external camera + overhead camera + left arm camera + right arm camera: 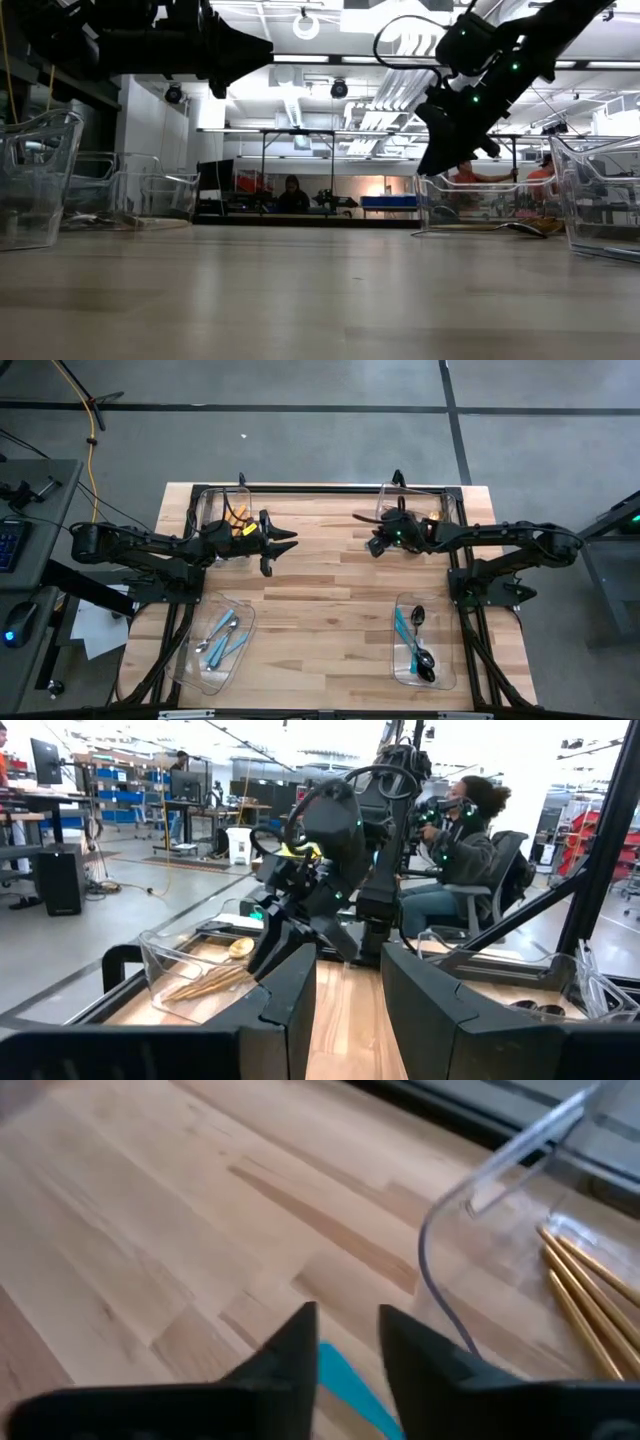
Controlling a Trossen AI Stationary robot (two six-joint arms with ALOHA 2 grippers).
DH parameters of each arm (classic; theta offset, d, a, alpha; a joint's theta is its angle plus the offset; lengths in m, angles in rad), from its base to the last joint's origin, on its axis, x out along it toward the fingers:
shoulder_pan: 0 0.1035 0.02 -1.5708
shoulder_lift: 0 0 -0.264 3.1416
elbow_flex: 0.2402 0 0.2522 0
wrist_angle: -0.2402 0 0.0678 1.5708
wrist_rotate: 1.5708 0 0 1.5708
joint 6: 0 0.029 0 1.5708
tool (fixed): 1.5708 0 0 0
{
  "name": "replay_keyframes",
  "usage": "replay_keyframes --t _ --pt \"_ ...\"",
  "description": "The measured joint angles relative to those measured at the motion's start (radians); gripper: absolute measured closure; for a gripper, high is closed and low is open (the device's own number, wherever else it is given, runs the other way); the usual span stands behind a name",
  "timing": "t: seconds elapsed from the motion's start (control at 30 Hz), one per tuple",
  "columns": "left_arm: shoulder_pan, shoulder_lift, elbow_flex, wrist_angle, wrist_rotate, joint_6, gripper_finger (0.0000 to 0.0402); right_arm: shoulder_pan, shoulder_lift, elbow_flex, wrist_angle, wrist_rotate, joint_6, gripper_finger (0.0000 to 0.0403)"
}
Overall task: Sort silverware by color (type)
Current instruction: Put the blue spoon into the bottom right transparent bin
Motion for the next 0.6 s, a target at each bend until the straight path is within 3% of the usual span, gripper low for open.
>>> replay_keyframes --t 0.17,0.4,0.6 --pt "0.0 0.0 0.0 0.001 0.0 0.0 0.0295 0.001 0.0 0.008 -0.043 0.009 0.028 0.0389" --pt "0.0 0.0 0.0 0.003 0.0 0.051 0.0295 0.001 0.016 0.009 -0.153 0.029 0.11 0.04" --pt "0.0 0.0 0.005 0.018 0.0 0.065 0.0295 -0.002 0.109 0.021 -0.193 0.001 0.139 0.0402"
